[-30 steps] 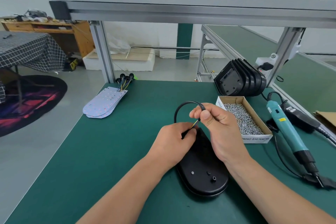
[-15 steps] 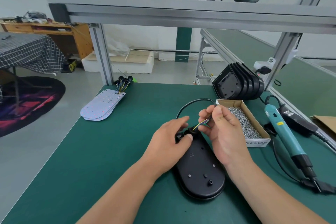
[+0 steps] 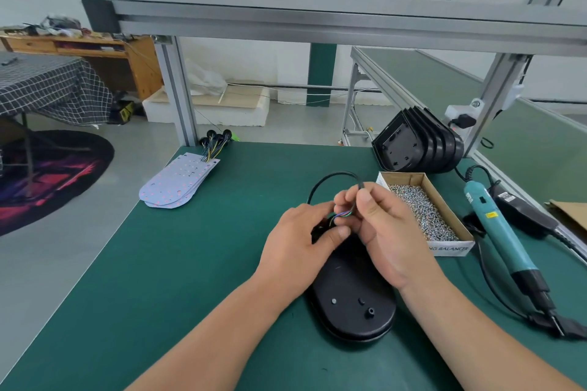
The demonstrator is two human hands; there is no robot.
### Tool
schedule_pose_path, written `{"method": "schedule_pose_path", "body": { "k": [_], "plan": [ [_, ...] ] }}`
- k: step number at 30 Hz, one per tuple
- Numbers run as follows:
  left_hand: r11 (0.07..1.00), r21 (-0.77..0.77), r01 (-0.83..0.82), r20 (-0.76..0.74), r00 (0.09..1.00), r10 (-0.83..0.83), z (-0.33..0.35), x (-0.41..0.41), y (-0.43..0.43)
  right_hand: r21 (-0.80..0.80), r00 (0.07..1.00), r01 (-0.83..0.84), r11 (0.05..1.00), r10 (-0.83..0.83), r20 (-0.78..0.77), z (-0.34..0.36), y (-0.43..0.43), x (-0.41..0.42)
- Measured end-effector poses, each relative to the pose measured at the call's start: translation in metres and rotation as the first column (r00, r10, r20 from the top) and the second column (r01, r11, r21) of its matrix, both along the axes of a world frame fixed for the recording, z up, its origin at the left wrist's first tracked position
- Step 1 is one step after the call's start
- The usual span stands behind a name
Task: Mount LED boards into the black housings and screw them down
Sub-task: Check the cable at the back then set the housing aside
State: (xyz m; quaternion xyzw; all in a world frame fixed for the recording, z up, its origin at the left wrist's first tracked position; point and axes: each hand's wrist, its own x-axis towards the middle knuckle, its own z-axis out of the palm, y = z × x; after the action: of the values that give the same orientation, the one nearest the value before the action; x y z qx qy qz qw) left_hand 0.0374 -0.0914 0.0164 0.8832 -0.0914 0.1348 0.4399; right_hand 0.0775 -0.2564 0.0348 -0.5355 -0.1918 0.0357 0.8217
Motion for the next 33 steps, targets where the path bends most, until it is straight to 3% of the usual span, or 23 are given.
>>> {"method": "schedule_pose_path", "body": {
  "k": [5, 8, 19, 28, 33],
  "plan": [
    [0.997, -0.040, -0.071, 0.019, 0.997, 0.072, -0.001, 0.005, -0.005, -0.185, 0.965, 0.154, 0.971, -0.107, 0.239, 0.003, -0.002, -0.001],
    [0.994, -0.038, -0.101, 0.009, 0.995, 0.101, -0.002, 0.004, -0.007, -0.222, 0.948, 0.200, 0.954, -0.132, 0.289, 0.004, 0.000, -0.002],
    [0.968, -0.175, 0.182, -0.008, 0.983, -0.186, -0.002, 0.007, 0.009, -0.131, 0.973, 0.190, 0.973, -0.169, 0.159, 0.009, 0.002, -0.004],
    [0.998, 0.049, 0.051, -0.002, 0.999, -0.051, -0.002, 0.007, 0.003, -0.052, 0.970, 0.217, 0.975, -0.210, 0.121, 0.006, 0.006, -0.008],
    [0.995, 0.095, 0.030, -0.020, 0.999, -0.028, 0.001, 0.004, -0.001, -0.026, 0.973, 0.209, 0.978, -0.205, 0.103, 0.007, 0.006, -0.011]
  ]
}}
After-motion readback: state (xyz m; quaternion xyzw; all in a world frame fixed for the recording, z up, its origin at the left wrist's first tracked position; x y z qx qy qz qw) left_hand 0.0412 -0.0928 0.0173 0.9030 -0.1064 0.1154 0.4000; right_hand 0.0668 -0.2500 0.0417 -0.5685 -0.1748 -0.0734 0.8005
